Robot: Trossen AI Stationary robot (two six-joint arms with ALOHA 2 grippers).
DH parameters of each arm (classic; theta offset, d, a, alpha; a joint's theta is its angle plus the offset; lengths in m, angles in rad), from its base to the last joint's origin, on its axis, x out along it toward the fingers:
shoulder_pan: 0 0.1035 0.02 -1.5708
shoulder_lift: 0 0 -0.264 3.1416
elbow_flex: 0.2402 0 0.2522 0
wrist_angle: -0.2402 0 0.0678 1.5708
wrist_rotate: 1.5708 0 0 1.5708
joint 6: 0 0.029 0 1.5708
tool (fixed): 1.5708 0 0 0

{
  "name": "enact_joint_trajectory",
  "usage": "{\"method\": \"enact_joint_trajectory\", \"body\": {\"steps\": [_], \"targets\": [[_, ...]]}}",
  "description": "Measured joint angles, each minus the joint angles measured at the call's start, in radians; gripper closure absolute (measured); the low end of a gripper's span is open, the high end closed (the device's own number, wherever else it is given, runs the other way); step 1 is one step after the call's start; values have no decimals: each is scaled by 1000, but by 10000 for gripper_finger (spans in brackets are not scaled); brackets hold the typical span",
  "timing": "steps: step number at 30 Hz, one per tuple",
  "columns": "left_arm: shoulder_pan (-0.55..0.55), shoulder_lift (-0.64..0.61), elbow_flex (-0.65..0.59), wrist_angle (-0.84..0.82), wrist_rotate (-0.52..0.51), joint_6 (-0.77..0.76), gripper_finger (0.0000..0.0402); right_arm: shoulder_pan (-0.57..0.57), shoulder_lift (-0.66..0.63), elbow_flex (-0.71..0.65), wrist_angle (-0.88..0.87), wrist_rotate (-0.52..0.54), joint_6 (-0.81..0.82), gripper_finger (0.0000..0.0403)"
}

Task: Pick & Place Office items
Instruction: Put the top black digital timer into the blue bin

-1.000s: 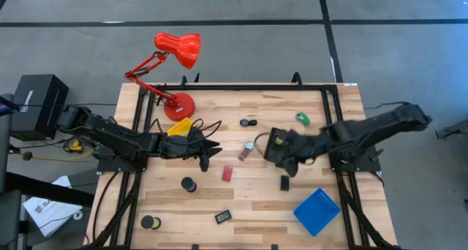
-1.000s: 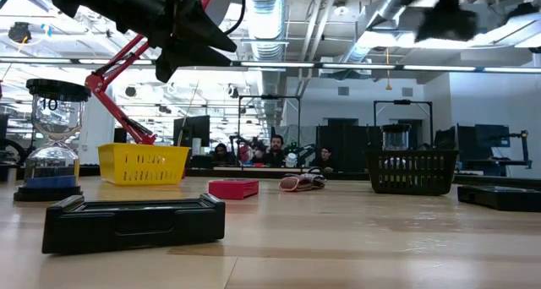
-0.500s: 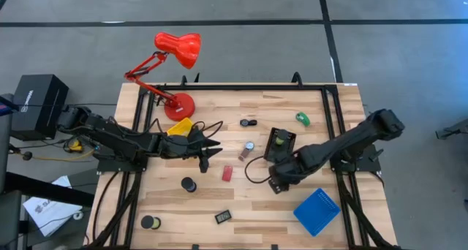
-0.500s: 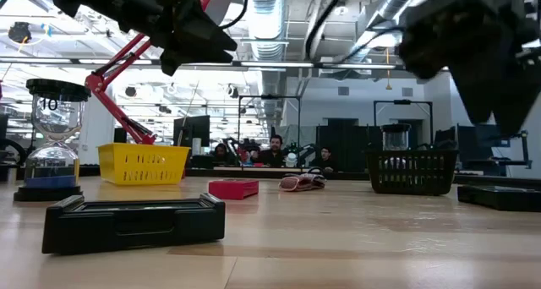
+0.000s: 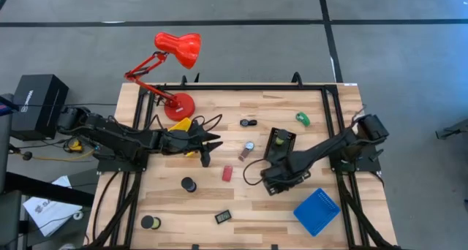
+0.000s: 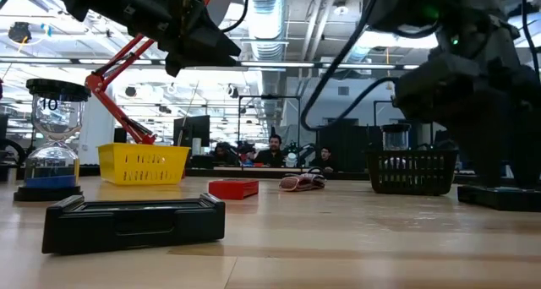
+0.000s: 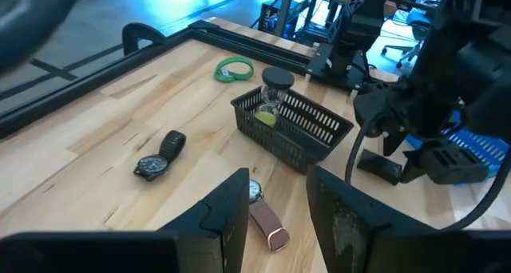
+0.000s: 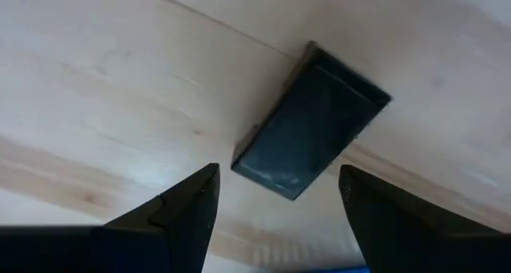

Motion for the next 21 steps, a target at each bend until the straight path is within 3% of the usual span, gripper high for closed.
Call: {"method": "enact_joint_trajectory", "body": {"steps": [12, 21], "targets": [[0, 0, 0, -1, 0, 0, 279, -27, 81, 3, 26, -18, -49, 158], [0, 0, 0, -1, 0, 0, 279, -26, 83, 3, 38, -24, -113, 245]]}}
